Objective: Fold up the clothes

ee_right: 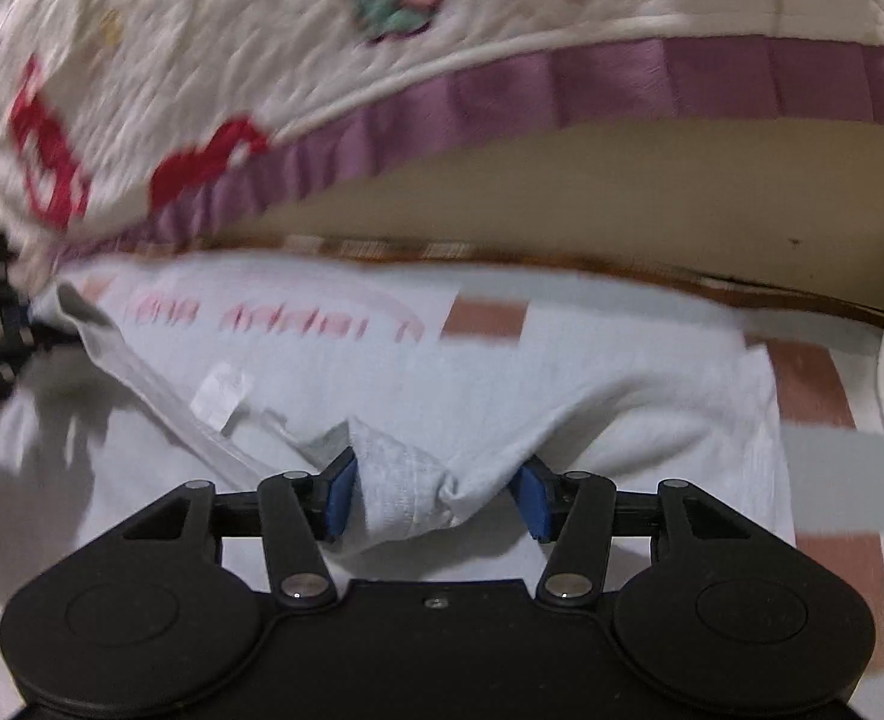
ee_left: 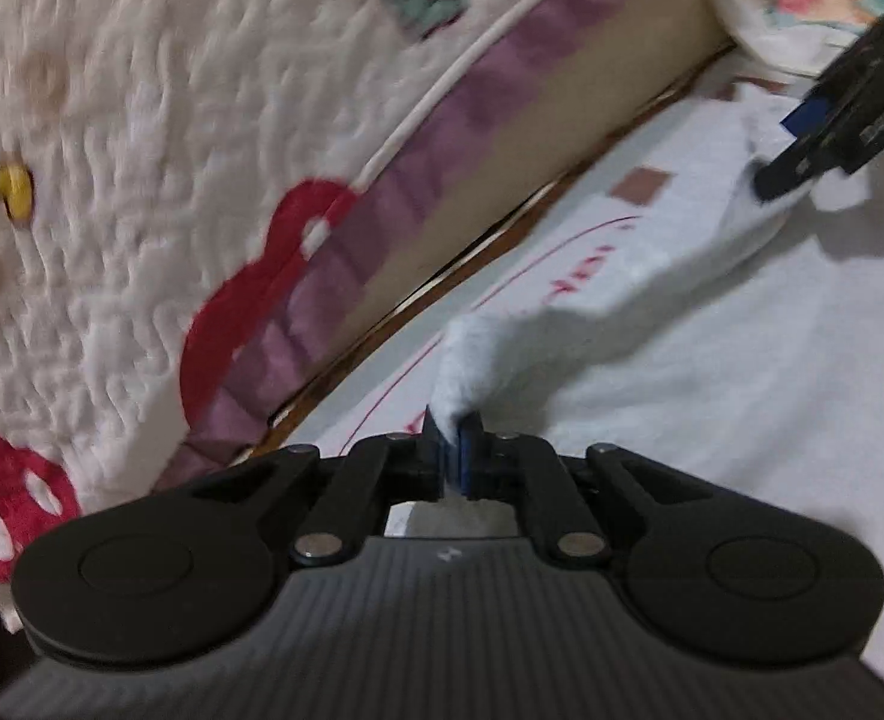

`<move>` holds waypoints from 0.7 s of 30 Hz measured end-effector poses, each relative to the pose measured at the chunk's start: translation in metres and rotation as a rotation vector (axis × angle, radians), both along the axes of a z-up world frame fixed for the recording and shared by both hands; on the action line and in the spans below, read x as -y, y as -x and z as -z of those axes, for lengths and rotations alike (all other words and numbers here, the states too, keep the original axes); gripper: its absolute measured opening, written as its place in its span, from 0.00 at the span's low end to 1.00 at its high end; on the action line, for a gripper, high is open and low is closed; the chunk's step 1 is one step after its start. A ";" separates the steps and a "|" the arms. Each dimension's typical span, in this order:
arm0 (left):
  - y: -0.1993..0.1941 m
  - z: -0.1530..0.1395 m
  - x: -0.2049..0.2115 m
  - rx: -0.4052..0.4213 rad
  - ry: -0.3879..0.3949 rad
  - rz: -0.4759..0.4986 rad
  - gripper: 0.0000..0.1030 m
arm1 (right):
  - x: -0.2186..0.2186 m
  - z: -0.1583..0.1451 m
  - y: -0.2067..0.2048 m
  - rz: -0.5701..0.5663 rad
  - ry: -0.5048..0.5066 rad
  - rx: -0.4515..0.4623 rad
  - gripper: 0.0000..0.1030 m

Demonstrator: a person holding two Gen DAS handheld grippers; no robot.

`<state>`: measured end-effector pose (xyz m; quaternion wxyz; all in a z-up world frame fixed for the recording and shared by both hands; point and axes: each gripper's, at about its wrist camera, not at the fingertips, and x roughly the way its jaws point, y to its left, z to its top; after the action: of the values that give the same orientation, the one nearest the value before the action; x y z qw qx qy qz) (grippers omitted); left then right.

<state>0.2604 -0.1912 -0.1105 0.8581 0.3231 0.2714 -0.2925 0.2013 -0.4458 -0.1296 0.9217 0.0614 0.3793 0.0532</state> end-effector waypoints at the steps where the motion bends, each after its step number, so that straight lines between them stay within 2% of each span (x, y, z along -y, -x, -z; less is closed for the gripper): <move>1: -0.014 0.004 -0.004 -0.055 0.042 -0.051 0.06 | 0.004 -0.002 -0.007 0.016 0.006 0.006 0.56; 3: -0.042 0.011 -0.013 -0.169 0.131 -0.155 0.11 | 0.011 -0.005 -0.019 0.047 0.025 0.019 0.56; 5: -0.058 0.014 -0.033 -0.229 0.226 -0.273 0.18 | 0.020 -0.010 -0.022 0.059 0.042 0.030 0.56; 6: -0.066 0.016 -0.043 -0.258 0.274 -0.332 0.18 | 0.026 -0.012 -0.021 0.051 0.037 0.032 0.57; 9: -0.059 0.005 -0.080 -0.229 0.375 -0.386 0.19 | 0.039 -0.016 -0.013 0.032 0.040 0.037 0.58; 11: -0.051 -0.003 -0.104 -0.203 0.434 -0.411 0.21 | 0.049 -0.016 -0.006 0.032 -0.006 0.028 0.60; 15: -0.029 -0.002 -0.138 -0.254 0.463 -0.376 0.30 | 0.064 -0.014 0.000 0.041 -0.179 -0.015 0.61; 17: -0.019 0.002 -0.148 -0.253 0.449 -0.380 0.32 | 0.060 -0.016 -0.004 0.055 -0.214 -0.012 0.61; 19: -0.015 0.009 -0.158 -0.263 0.450 -0.394 0.34 | 0.058 -0.018 -0.014 0.093 -0.323 -0.009 0.61; 21: -0.019 0.014 -0.161 -0.275 0.458 -0.395 0.40 | 0.055 -0.015 -0.029 0.151 -0.431 -0.054 0.62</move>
<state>0.2792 -0.0305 -0.1246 0.9040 0.0204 0.3690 -0.2149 0.2307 -0.5006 -0.1150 0.8782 0.2867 0.3779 0.0621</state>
